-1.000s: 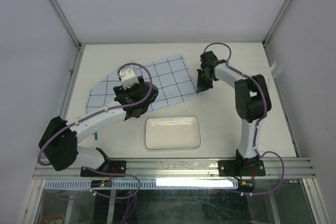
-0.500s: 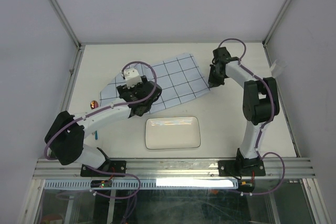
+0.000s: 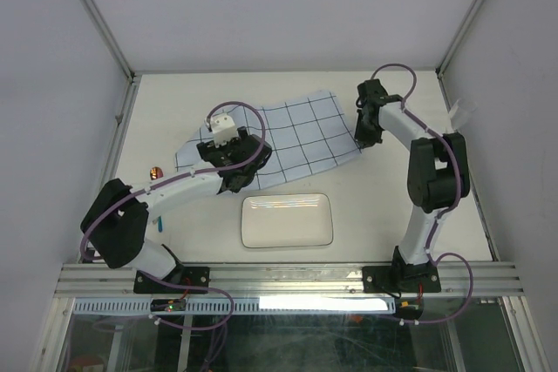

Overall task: Set the dinner table for one person
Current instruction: Flatten out the napkin at the center of the board.

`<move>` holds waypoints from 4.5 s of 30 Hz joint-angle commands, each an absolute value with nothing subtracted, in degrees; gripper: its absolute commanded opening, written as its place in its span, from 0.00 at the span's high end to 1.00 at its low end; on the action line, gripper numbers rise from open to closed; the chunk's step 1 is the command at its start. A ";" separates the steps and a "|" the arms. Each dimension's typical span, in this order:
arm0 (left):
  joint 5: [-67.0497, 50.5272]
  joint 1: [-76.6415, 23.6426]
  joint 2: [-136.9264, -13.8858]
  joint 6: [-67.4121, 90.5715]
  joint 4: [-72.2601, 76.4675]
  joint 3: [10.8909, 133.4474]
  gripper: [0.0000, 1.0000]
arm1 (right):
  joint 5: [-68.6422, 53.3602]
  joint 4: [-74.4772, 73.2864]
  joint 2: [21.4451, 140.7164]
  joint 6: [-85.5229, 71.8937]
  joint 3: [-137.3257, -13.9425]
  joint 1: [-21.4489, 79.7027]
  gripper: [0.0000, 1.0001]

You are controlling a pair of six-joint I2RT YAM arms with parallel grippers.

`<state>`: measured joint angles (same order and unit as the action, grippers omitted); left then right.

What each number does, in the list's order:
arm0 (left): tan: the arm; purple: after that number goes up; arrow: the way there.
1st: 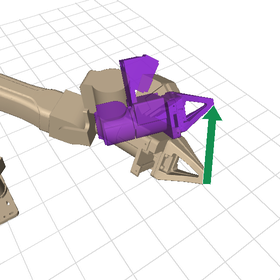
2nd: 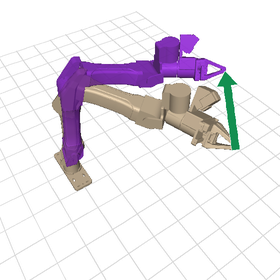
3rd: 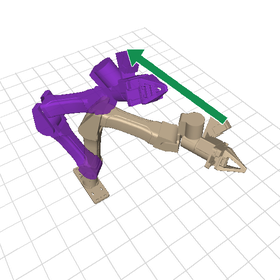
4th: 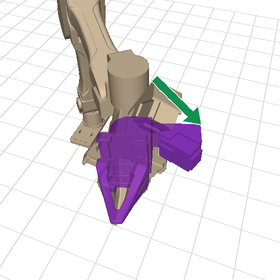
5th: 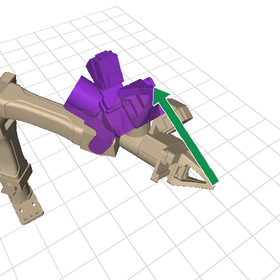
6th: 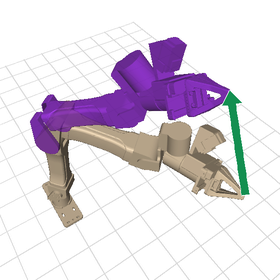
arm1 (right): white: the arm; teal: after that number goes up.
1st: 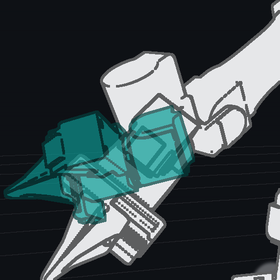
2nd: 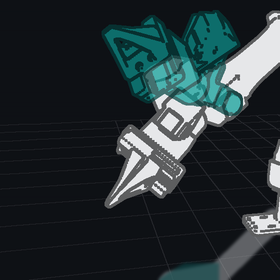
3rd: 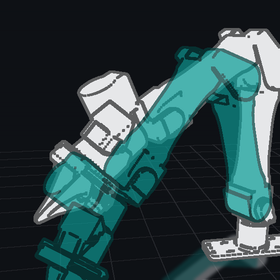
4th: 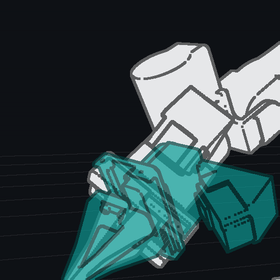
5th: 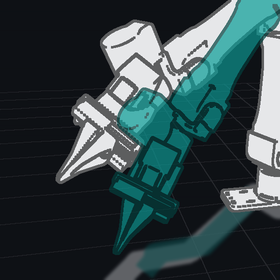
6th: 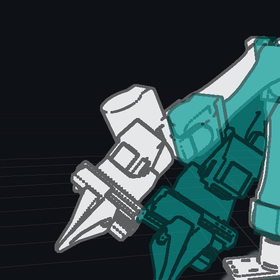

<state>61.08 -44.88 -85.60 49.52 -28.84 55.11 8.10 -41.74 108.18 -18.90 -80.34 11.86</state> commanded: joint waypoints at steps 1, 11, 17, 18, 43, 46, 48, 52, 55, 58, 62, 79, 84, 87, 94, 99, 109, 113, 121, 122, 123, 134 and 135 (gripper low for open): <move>61.64 -44.57 -86.15 50.27 -27.36 57.73 0.14 | 14.16 -43.50 103.17 -19.70 -80.97 11.25 1.00; 61.27 -44.60 -87.39 50.45 -27.42 57.69 0.13 | 18.29 -46.83 100.46 -19.65 -82.56 11.36 1.00; 61.68 -44.56 -86.93 50.49 -27.42 57.41 0.12 | 19.91 -49.49 101.16 -19.03 -85.11 12.11 0.66; 61.70 -44.63 -86.84 50.45 -27.43 57.54 0.12 | 21.13 -50.00 101.17 -19.07 -85.54 12.46 0.56; 66.64 -39.99 -91.52 47.32 -30.67 63.39 0.06 | -6.38 -29.06 125.82 -14.98 -107.24 18.63 1.00; 65.21 -39.94 -94.12 47.58 -30.67 65.17 0.06 | -8.13 -28.72 129.05 -15.80 -112.13 18.63 1.00; 63.92 -39.96 -95.87 48.17 -30.21 66.35 0.06 | -8.56 -28.19 130.27 -16.19 -114.60 18.68 1.00; 61.47 -39.95 -100.05 47.63 -28.74 69.34 0.07 | -8.51 -28.57 133.72 -16.05 -119.50 18.63 1.00; 60.18 -40.03 -103.37 46.90 -28.26 72.29 0.07 | -9.07 -28.33 135.75 -16.63 -121.06 18.39 1.00; 59.11 -40.01 -106.21 46.42 -27.41 74.62 0.08 | -10.52 -25.76 136.57 -17.98 -119.64 18.28 1.00; 57.48 -40.12 -109.11 44.89 -25.70 77.40 0.08 | -12.51 -24.03 138.71 -19.74 -119.28 18.11 1.00; 51.69 -40.12 -118.55 42.63 -24.08 83.84 0.07 | -9.66 -27.56 144.44 -21.71 -117.06 15.13 1.00; 51.74 -40.23 -118.59 42.24 -24.08 83.76 0.07 | -6.29 -28.98 144.14 -22.03 -113.78 12.13 1.00; 51.87 -40.13 -118.65 41.66 -24.08 83.91 0.07 | -3.95 -29.96 143.90 -22.10 -112.29 10.52 1.00; 51.30 -40.18 -116.02 40.71 -24.08 83.31 0.06 | -1.88 -36.74 144.66 -21.73 -115.24 8.10 1.00; 52.97 -40.18 -114.23 39.01 -24.08 83.00 0.05 | 1.19 -40.78 144.97 -21.42 -116.95 6.92 1.00; 58.04 -39.86 -112.11 37.51 -25.74 80.82 0.05 | -1.89 -37.41 140.10 -20.44 -114.18 9.51 1.00; 58.09 -39.63 -111.29 38.15 -26.21 79.04 0.05 | -2.30 -39.58 139.84 -20.08 -118.65 11.25 1.00; 63.81 -39.41 -109.98 39.32 -26.98 78.82 0.04 | -5.39 -38.18 135.43 -19.22 -119.78 14.78 1.00; 65.03 -39.06 -110.67 37.89 -27.05 79.70 0.03 | -5.78 -38.32 135.02 -19.12 -120.12 15.22 1.00; 65.97 -38.59 -111.12 36.99 -27.18 80.33 0.03 | -6.13 -38.52 134.51 -19.08 -120.34 15.56 1.00; 60.34 -26.21 -109.70 32.35 -25.15 79.89 0.01 | -8.54 -37.99 130.48 -17.71 -118.26 18.08 1.00; 58.18 -24.83 -108.78 31.24 -23.83 79.25 0.01 | -8.64 -38.06 130.39 -17.39 -118.03 18.17 1.00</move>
<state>62.98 -28.93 -114.08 35.90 -27.57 78.74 -6.94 -38.61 136.64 -18.96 -118.26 18.26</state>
